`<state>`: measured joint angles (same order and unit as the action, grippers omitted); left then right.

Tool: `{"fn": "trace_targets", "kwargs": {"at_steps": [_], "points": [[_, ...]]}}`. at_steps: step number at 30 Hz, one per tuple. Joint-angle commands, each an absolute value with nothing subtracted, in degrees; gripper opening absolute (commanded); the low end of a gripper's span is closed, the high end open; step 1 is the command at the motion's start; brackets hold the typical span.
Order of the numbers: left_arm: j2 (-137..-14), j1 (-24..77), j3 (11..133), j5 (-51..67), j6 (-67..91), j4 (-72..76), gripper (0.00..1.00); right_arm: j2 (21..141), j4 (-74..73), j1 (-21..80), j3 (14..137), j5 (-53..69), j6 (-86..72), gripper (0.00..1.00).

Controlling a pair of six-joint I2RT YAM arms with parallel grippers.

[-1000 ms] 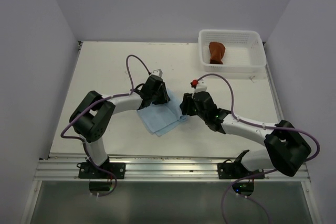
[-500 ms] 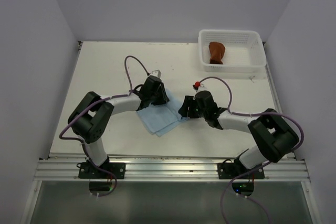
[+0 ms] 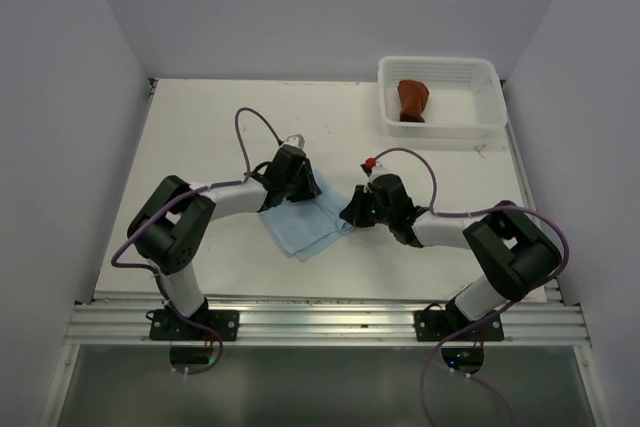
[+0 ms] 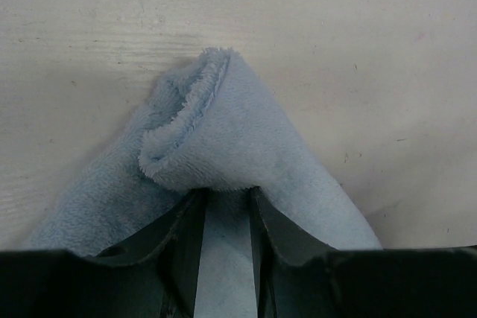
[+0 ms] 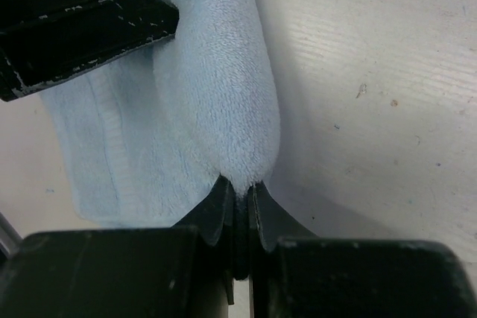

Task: Roll the towels
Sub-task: Roll the towel

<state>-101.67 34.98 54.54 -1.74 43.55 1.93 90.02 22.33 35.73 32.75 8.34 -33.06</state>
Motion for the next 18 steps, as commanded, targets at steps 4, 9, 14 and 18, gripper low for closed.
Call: {"fn": "trace_targets", "kwargs": {"at_steps": [4, 9, 14, 18], "points": [[-100.0, 33.2, 58.0, -1.3, 43.5, -4.2, 0.33, 84.0, 18.7, 37.8, 31.8, 1.3, -27.0, 0.0], [-97.3, 33.2, 61.0, -0.3, 42.7, -6.0, 0.34, 81.1, 14.8, 39.7, 32.7, -10.2, -22.4, 0.0], [-95.1, 33.2, 61.7, -0.4, 42.6, -7.4, 0.34, 81.0, 12.7, 41.7, 33.8, -17.0, -18.1, 0.0], [-93.9, 33.1, 62.0, -0.4, 42.7, -7.7, 0.34, 82.2, 12.0, 46.7, 35.0, -24.7, -14.0, 0.0]]}}
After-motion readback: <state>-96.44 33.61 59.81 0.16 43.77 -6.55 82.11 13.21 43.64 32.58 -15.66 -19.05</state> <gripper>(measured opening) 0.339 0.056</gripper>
